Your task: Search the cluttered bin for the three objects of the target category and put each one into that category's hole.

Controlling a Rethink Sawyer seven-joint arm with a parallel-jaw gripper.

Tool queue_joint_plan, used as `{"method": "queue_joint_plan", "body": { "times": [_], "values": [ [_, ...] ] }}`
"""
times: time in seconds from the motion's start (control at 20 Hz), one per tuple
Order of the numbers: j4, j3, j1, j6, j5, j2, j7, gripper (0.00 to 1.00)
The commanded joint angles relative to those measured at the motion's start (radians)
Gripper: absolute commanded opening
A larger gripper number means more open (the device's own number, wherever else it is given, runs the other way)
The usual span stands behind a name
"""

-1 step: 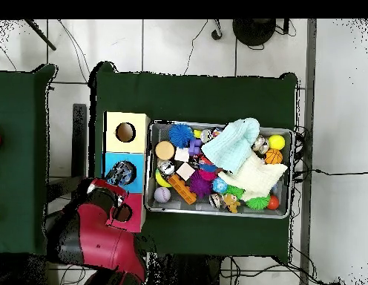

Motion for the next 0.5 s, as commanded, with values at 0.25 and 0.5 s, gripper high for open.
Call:
{"method": "queue_joint_plan", "body": {
  "times": [0.25,0.5],
  "values": [
    [0.067,-0.084,0.019,0.165,-0.022,-0.064,0.158,0.0],
    [0.072,-0.08,0.01,0.097,-0.038,-0.029,0.161,0.0]
  ]
}}
